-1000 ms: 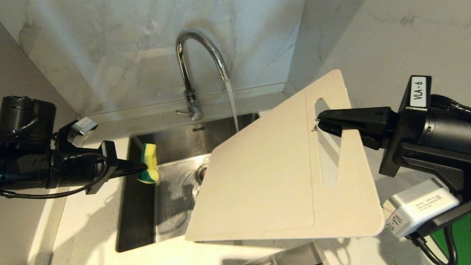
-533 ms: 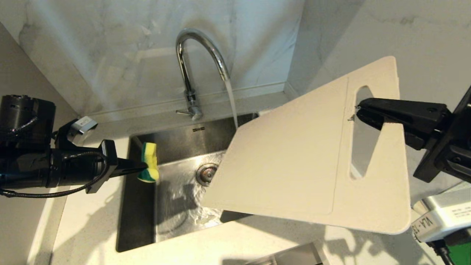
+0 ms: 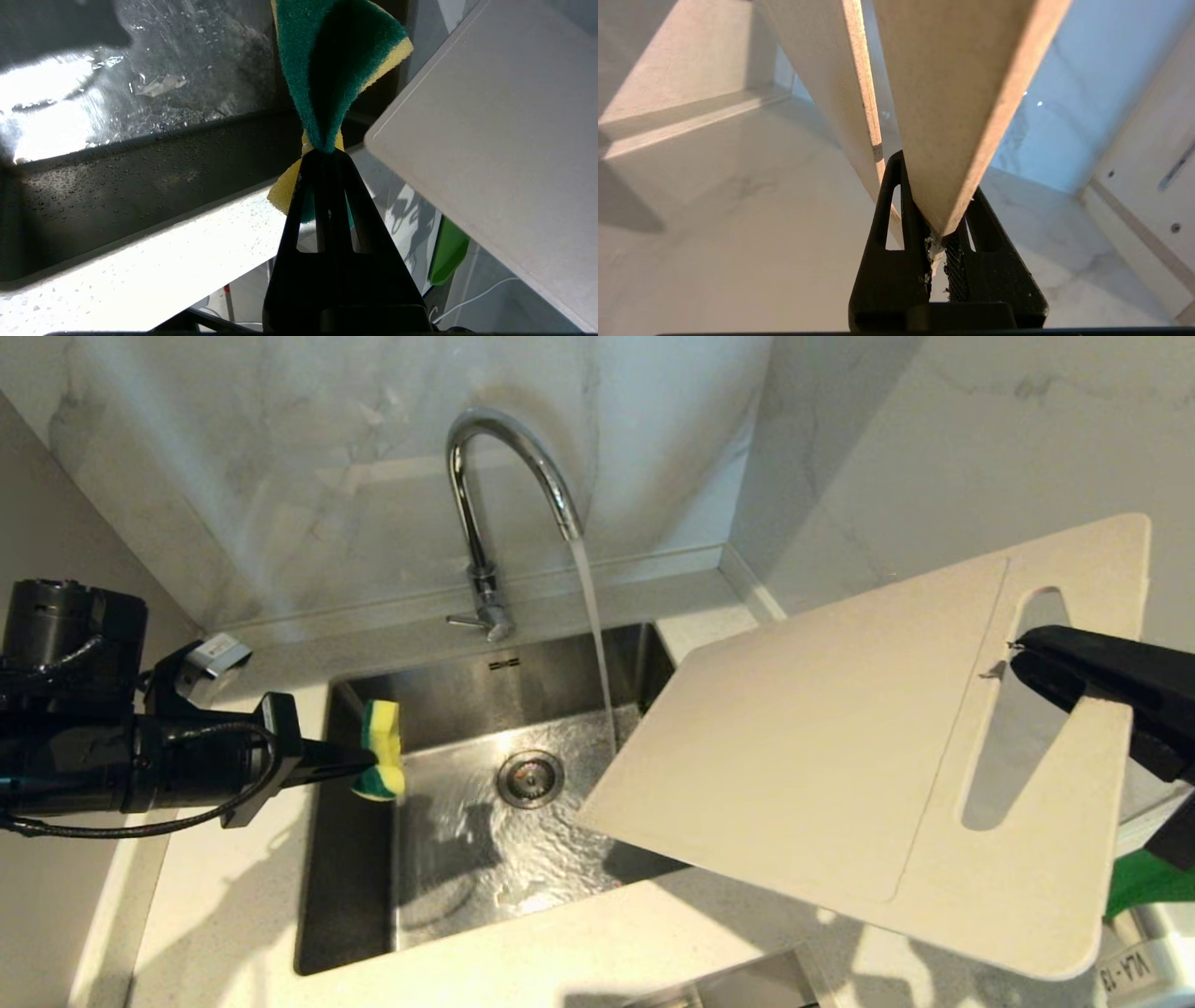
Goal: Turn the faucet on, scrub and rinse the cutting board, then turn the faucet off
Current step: Put down the cutting board
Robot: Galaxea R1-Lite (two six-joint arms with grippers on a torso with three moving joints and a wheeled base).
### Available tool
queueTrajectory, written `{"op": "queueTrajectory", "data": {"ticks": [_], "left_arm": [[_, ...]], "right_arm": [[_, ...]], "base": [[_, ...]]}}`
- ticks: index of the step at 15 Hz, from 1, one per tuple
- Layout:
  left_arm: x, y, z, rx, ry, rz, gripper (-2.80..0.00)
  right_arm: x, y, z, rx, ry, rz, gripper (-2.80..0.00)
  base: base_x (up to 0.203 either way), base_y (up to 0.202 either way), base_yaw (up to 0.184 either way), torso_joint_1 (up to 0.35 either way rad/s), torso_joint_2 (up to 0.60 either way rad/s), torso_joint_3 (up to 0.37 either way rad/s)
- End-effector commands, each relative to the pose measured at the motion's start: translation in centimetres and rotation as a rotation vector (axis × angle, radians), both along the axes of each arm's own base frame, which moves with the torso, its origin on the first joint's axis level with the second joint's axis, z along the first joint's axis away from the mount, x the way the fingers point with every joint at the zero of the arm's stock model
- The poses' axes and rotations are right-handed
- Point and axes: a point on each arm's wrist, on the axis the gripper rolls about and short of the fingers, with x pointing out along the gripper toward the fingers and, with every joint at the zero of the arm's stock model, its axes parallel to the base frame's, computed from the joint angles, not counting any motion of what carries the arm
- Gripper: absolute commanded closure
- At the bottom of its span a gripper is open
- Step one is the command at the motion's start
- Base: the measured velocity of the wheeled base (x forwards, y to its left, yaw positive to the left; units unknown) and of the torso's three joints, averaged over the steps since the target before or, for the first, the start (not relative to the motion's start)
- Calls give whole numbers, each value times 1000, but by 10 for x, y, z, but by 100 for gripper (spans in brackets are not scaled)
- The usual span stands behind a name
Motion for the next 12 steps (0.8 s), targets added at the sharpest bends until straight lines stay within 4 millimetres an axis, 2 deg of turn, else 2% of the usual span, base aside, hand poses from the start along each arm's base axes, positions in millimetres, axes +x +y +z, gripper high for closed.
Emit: {"op": "queueTrajectory", "data": {"ticks": [1,4,12], "left_arm": [[1,0,-1,-3,5,0,0],[3,-1,-3,-1,13,0,0],[3,-1,-4,1,14,2,0]], "right_arm": [[-5,-2,-2,-4,-15,-30,0],[-9,-5,-9,28,6,-131,0],[-4,-7,-25,107,26,-266,0]], "base": [[0,0,0,0,0,0],[0,0,0,0,0,0],[0,0,0,0,0,0]]}}
